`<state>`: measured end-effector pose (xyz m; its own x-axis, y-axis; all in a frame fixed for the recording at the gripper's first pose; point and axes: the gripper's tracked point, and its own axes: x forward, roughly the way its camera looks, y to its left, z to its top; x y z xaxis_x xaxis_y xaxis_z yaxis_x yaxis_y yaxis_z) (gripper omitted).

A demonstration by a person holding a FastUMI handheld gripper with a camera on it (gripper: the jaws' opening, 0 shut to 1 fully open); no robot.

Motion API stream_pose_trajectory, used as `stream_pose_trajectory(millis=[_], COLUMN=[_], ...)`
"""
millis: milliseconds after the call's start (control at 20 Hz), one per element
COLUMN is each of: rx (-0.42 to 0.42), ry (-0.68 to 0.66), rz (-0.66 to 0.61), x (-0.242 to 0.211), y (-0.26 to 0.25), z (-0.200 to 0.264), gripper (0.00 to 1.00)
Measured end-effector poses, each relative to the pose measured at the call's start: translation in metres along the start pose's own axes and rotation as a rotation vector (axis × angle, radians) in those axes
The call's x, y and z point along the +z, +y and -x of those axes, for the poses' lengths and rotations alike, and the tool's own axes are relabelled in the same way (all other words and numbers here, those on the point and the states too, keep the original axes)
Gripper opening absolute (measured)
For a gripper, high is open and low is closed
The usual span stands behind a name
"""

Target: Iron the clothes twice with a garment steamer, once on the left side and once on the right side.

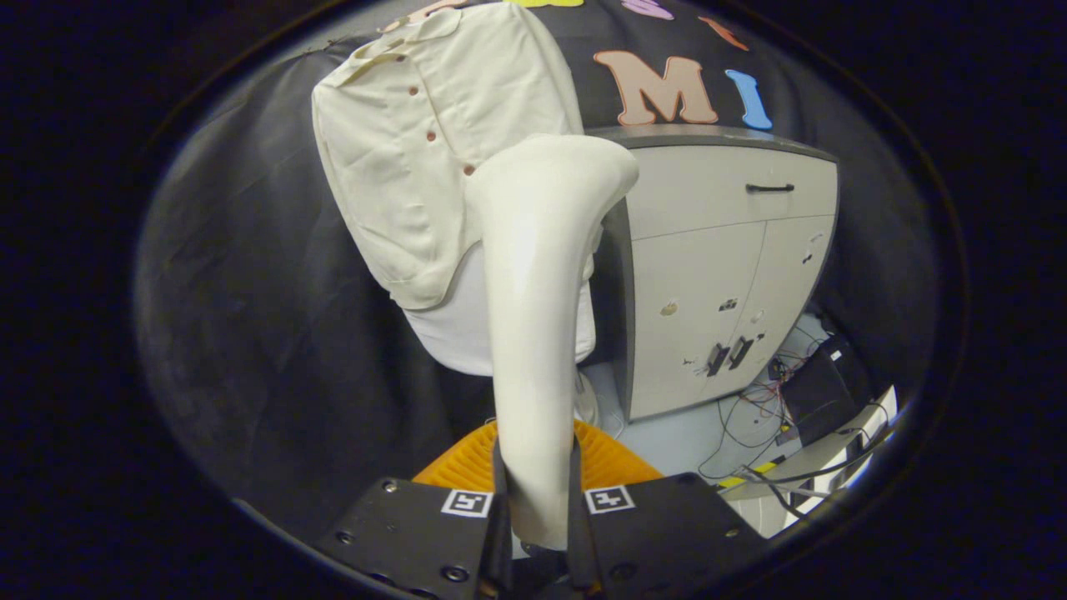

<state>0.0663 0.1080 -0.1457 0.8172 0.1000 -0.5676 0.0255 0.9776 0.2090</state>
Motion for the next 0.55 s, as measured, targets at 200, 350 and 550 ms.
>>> stream_pose_trajectory(millis=[200,350,550], rx=[0.003,0.010,0.039], ry=[-0.046,-0.083,-0.178], rz=[0.016,0.035,0.051], x=[0.000,-0.002,0.017], y=[-0.010,-0.022,-0.034], z=[0.022,0.047,0.091], gripper=[0.27,0.26,0.27])
